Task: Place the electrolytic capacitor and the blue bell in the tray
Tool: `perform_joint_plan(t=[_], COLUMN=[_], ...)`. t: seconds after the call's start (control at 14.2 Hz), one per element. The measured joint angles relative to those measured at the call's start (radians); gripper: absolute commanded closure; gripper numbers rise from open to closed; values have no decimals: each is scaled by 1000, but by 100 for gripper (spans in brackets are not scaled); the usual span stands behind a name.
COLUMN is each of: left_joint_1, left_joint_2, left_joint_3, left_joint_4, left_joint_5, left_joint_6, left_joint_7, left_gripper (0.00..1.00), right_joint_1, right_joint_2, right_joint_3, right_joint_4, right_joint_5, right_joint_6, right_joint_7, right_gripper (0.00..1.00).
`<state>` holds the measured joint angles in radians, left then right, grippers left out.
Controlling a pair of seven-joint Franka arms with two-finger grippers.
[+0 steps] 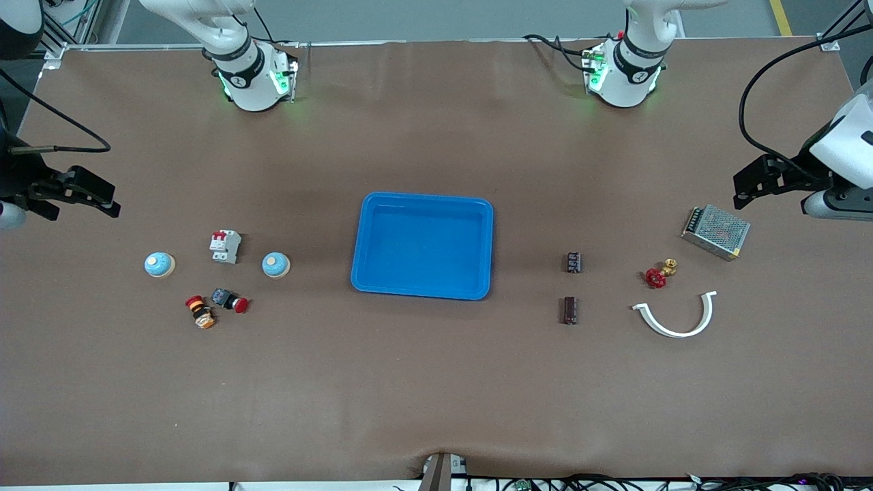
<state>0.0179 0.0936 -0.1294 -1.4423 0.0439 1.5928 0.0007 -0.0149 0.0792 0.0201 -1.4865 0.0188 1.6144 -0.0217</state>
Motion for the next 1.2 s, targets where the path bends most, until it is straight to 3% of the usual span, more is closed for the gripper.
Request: perform_joint_plan(t=[0.85,1.2], left_joint_1=[-4,-4], left_joint_2=[21,66], left_joint_3=[3,2], left_joint_4=[-5,-7], left_joint_5=[-6,-6], left_joint_6=[0,20], left_joint_7=[-2,-28], left_gripper=[0,0], right_joint_1=[10,27], right_joint_2=[-1,19], right_joint_3=[1,3], right_joint_4=[1,-66], right_joint_5=[0,2], right_joint_6=[-8,-16], right_joint_7=[0,12], right_gripper=[0,0])
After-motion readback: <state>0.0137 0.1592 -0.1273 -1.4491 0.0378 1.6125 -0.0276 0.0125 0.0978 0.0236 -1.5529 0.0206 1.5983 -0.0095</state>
